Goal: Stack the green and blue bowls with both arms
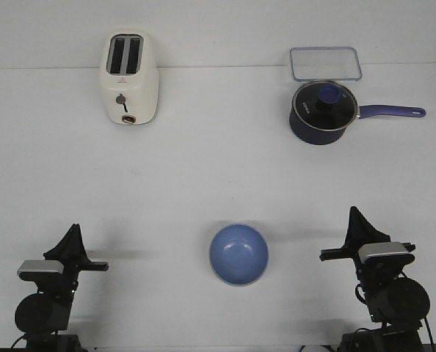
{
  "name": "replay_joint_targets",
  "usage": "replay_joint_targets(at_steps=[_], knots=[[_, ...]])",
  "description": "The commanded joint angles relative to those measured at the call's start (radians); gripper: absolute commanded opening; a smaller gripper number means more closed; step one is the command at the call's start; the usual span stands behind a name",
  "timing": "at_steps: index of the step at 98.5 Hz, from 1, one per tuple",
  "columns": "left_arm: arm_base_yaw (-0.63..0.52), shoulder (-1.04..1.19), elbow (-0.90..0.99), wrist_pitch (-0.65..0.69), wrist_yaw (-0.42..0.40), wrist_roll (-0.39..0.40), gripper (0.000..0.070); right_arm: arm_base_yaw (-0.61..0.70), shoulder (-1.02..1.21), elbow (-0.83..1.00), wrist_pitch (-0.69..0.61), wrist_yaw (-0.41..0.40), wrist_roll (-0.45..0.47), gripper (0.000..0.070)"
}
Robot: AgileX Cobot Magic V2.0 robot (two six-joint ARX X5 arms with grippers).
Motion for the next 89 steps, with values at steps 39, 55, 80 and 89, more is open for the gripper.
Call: replay_joint_targets(at_steps=[39, 55, 80, 89], knots=[[0.015, -0.043, -0.034, -0.016, 0.002, -0.009, 0.0014, 0.001, 0.000, 0.007, 0.011, 0.001, -0.004, 0.0000], [0.015, -0.045, -0.034, -0.020, 0.002, -0.009, 0.0014, 0.001, 0.000, 0.007, 0.011, 0.001, -0.004, 0.0000], [0.015, -0.045, -0.034, -0.020, 0.002, -0.009, 0.0014, 0.001, 0.000, 0.007, 0.011, 0.001, -0.004, 0.0000], [0.015, -0.045, -0.034, -0.020, 0.002, -0.009, 0.0014, 0.001, 0.000, 0.007, 0.011, 0.001, -0.004, 0.0000]])
